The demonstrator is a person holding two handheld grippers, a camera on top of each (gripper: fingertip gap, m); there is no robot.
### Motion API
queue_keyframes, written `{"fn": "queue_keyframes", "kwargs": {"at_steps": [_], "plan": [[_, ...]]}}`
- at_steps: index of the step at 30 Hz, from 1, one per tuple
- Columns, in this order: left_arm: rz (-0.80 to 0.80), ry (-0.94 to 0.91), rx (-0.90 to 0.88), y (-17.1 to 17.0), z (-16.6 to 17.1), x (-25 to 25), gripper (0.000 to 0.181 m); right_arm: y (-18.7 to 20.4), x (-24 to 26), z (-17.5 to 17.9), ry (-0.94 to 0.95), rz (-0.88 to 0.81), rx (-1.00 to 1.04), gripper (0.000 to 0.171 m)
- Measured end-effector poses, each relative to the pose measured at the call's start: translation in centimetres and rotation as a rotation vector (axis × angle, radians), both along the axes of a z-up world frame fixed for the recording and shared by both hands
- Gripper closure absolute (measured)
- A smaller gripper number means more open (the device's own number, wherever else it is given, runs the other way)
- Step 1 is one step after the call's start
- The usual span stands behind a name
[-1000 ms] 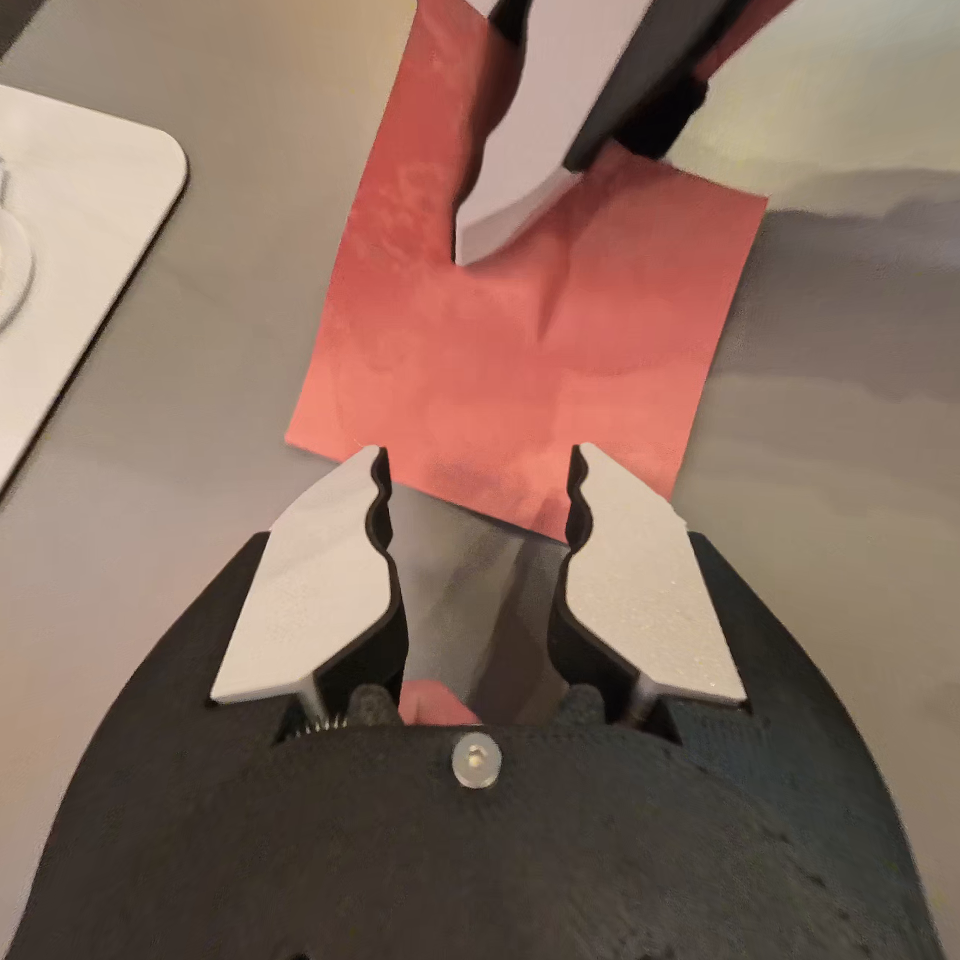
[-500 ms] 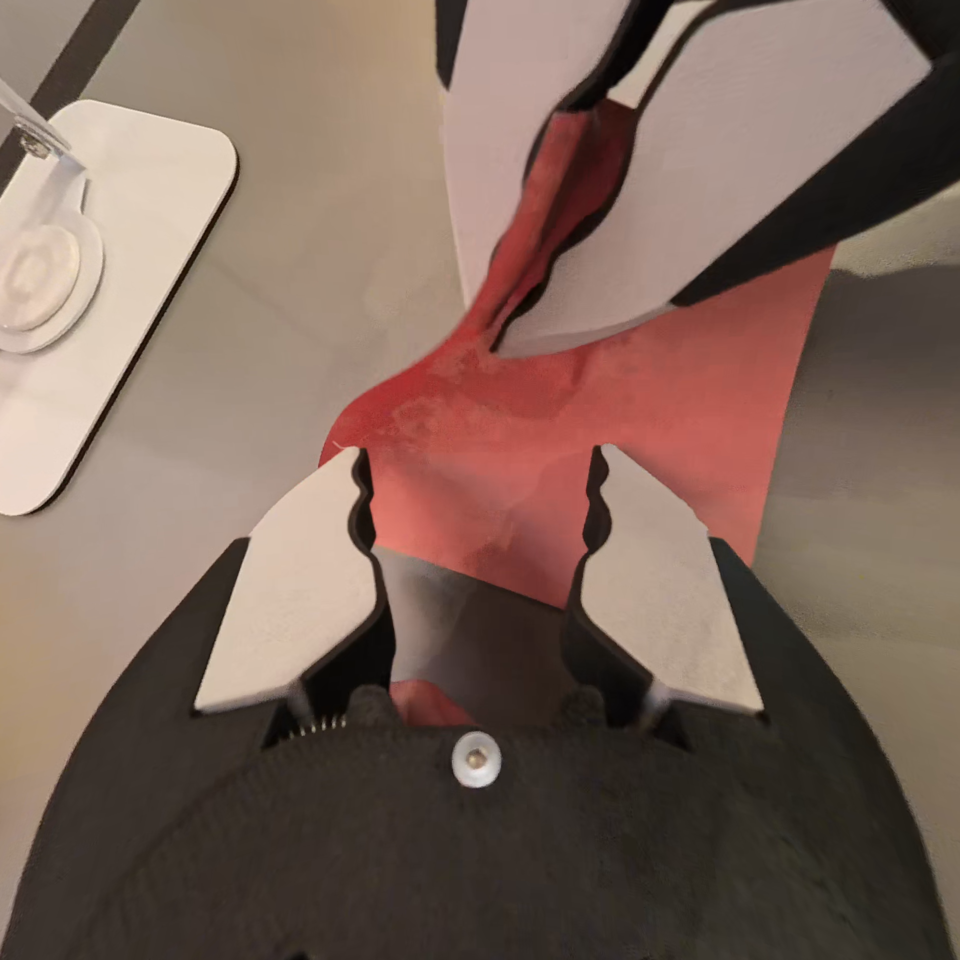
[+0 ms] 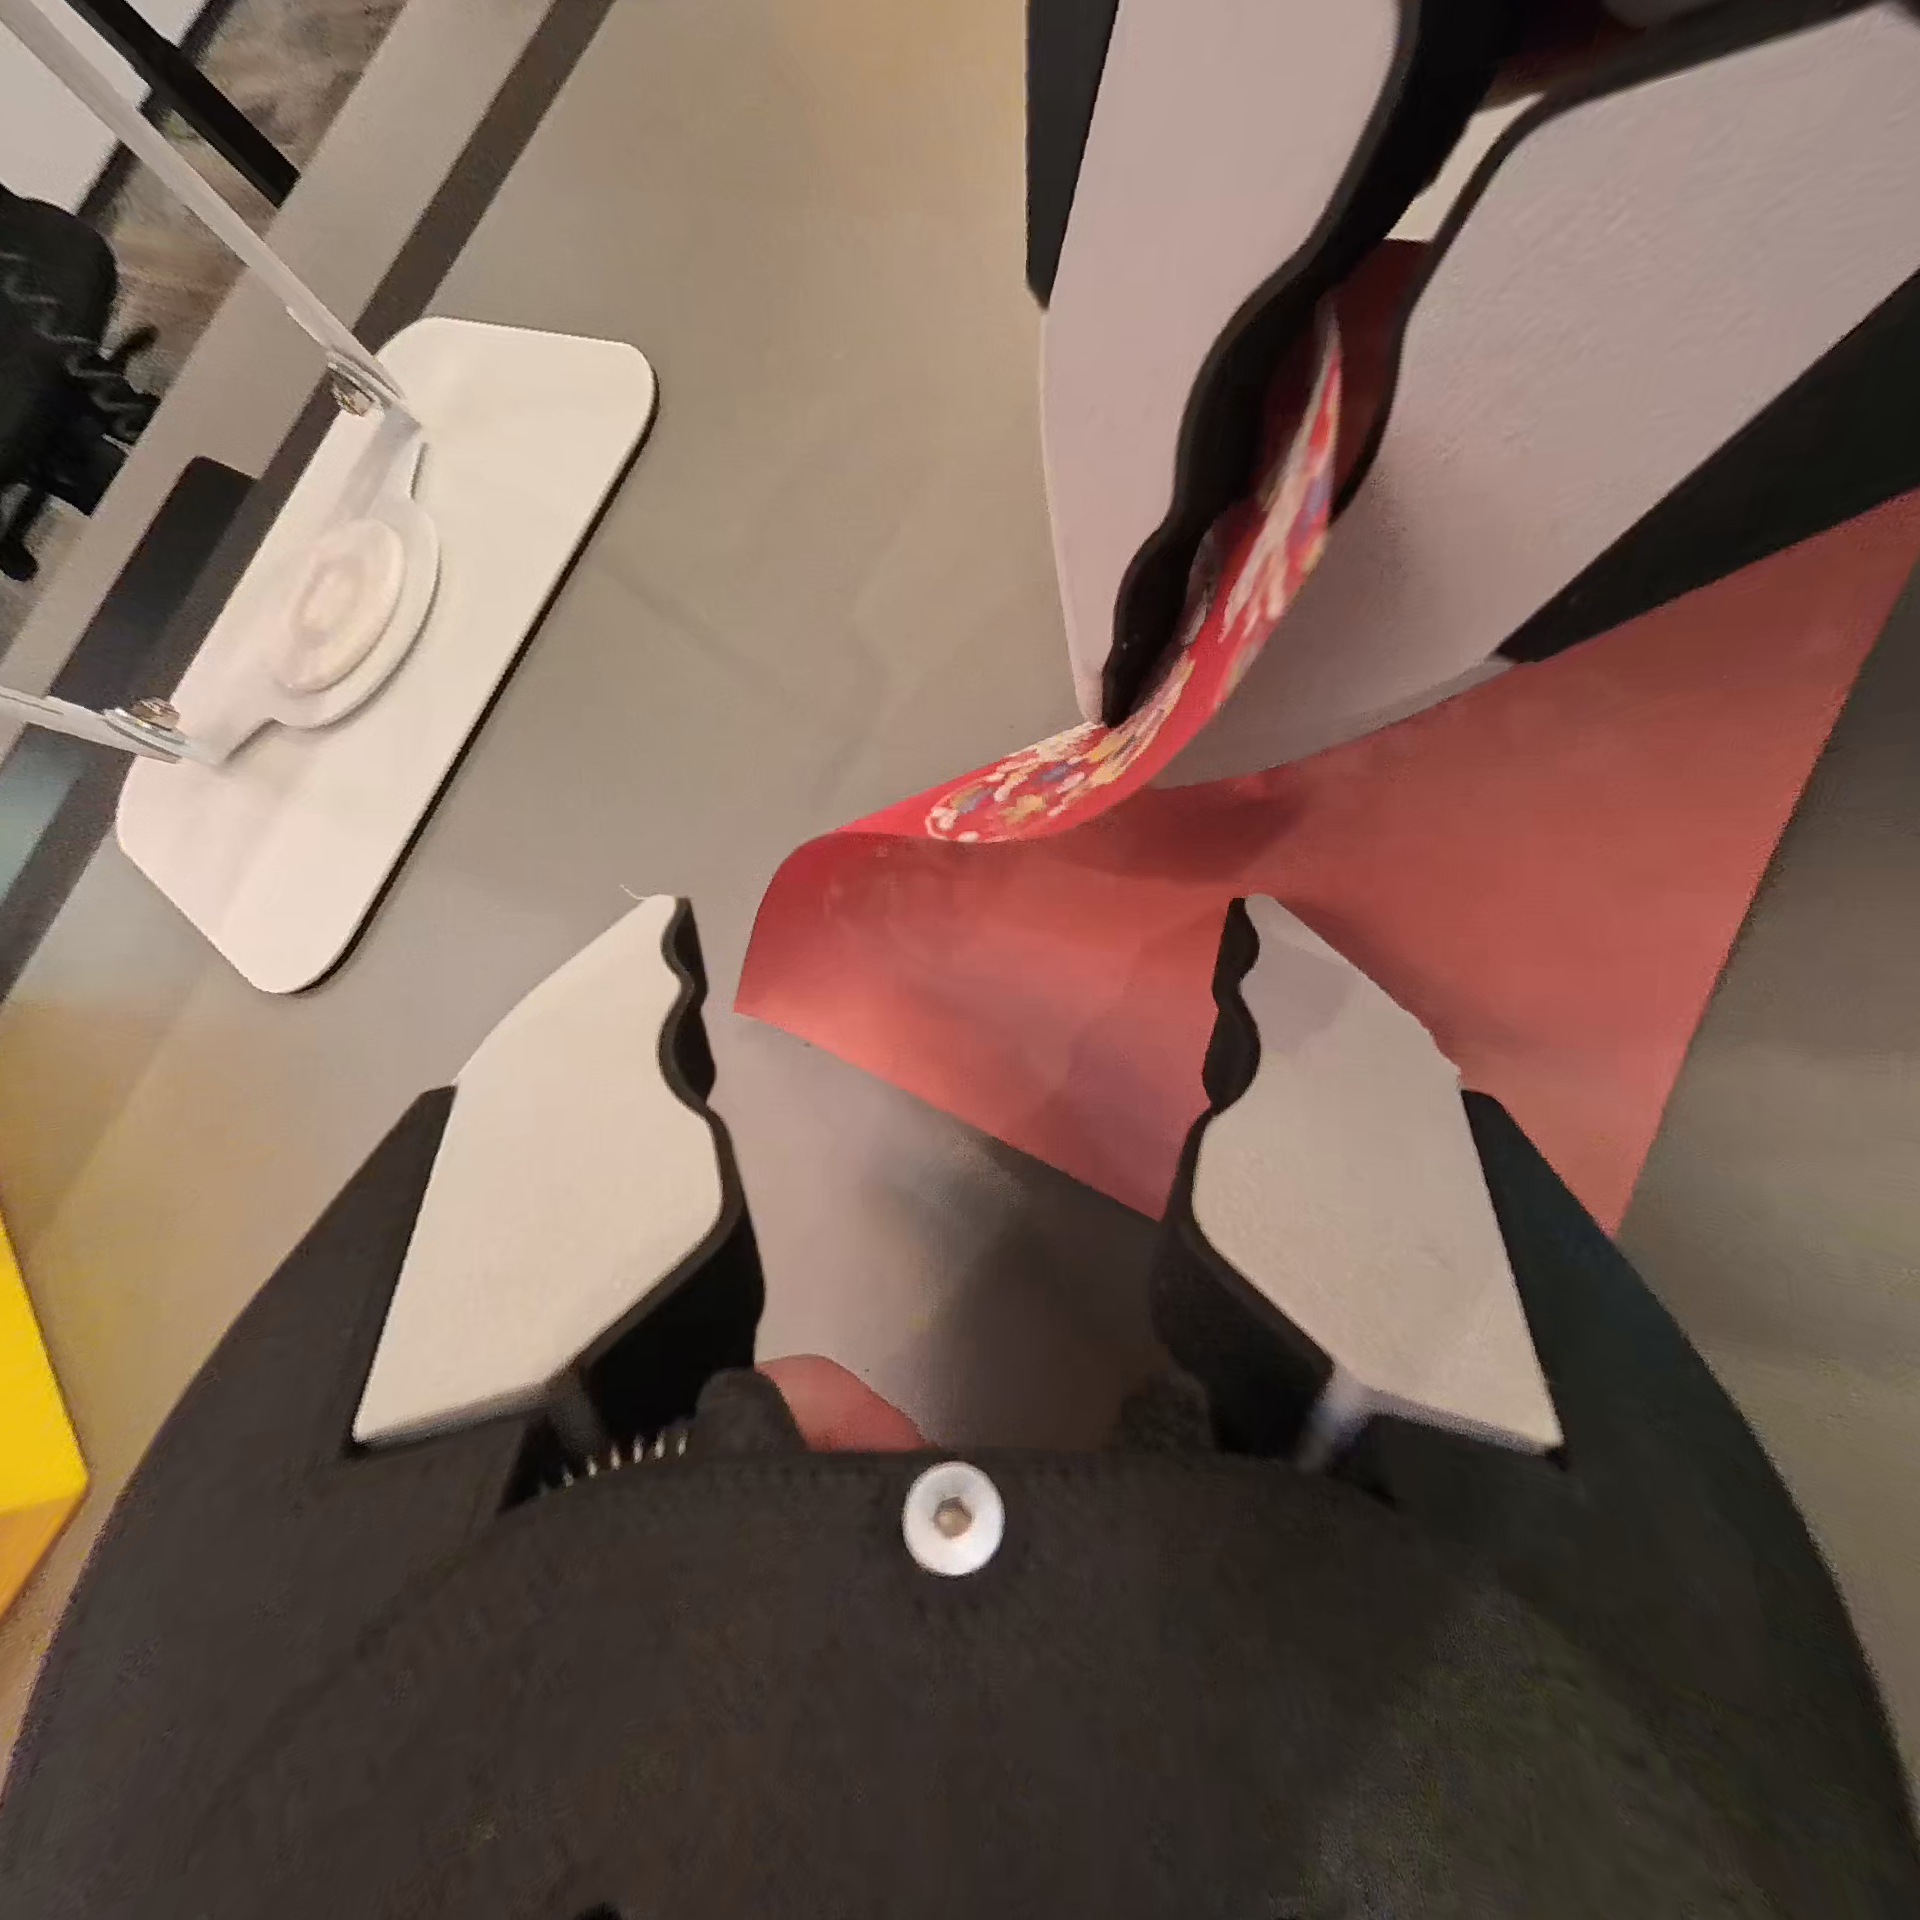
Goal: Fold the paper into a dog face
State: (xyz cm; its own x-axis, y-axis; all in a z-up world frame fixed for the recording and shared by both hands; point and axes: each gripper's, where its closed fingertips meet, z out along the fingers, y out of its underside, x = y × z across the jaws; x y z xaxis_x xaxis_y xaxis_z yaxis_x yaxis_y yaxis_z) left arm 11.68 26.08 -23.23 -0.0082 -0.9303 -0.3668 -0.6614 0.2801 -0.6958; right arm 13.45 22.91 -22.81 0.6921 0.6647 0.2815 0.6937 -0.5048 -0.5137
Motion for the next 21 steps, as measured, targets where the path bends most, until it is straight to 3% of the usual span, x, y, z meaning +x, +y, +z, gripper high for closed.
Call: {"fn": "queue_keyframes", "kwargs": {"at_steps": [1,7,12,14,17,21], "plan": [[-0.005,-0.007,0.014,0.0,0.1,0.0,0.089,-0.1,-0.1,-0.1,0.007,0.001,-0.008,0.164],[-0.055,-0.028,0.055,-0.5,0.4,0.2,0.091,-0.4,-0.6,-0.1,0.114,-0.036,-0.057,0.147],[-0.042,-0.015,0.020,-0.4,0.1,0.1,0.093,-2.2,1.4,-1.6,0.187,-0.160,-0.196,0.131],[-0.051,-0.008,0.037,-0.6,0.1,0.1,0.094,-2.9,2.2,-2.3,0.186,-0.194,-0.226,0.132],[-0.056,-0.001,0.035,-0.6,0.1,0.1,0.096,-2.9,2.1,-2.2,0.258,-0.225,-0.237,0.166],[-0.056,0.008,0.032,-0.6,0.0,0.1,0.094,-2.4,2.6,-2.0,0.231,-0.246,-0.205,0.169]]}}
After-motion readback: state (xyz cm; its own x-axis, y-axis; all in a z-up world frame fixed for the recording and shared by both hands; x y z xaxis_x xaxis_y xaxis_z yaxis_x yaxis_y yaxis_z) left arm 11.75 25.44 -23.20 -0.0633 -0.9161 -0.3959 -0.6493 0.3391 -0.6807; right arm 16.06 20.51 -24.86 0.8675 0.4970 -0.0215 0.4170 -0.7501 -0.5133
